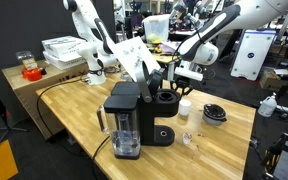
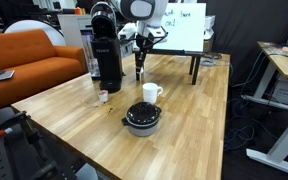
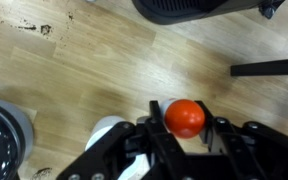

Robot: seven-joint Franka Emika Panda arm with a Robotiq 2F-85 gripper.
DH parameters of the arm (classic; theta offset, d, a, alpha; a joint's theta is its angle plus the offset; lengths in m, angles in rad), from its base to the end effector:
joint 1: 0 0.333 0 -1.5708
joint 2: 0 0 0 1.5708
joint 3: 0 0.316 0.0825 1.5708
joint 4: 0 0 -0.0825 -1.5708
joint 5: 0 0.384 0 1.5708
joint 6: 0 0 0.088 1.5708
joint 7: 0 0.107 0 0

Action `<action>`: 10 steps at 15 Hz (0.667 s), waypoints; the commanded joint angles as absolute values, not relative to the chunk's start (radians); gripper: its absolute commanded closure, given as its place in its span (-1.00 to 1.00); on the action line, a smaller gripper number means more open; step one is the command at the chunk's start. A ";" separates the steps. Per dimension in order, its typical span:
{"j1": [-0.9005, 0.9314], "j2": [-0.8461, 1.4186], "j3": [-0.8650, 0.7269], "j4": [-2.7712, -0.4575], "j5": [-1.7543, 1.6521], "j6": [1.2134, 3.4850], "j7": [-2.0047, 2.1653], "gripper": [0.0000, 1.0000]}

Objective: Get the small orange and white bottle near the coffee maker and put it in the white mug

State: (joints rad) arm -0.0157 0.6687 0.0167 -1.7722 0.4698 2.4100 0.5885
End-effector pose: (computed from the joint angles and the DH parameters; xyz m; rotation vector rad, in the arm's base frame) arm 0.6565 0.0026 0.1803 -2.5285 1.2979 0.1750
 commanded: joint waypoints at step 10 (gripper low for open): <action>0.032 0.646 -0.087 -1.799 0.314 2.409 0.710 0.76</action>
State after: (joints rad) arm 0.0235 0.6367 -0.0758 -1.7959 0.3309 2.4100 0.6872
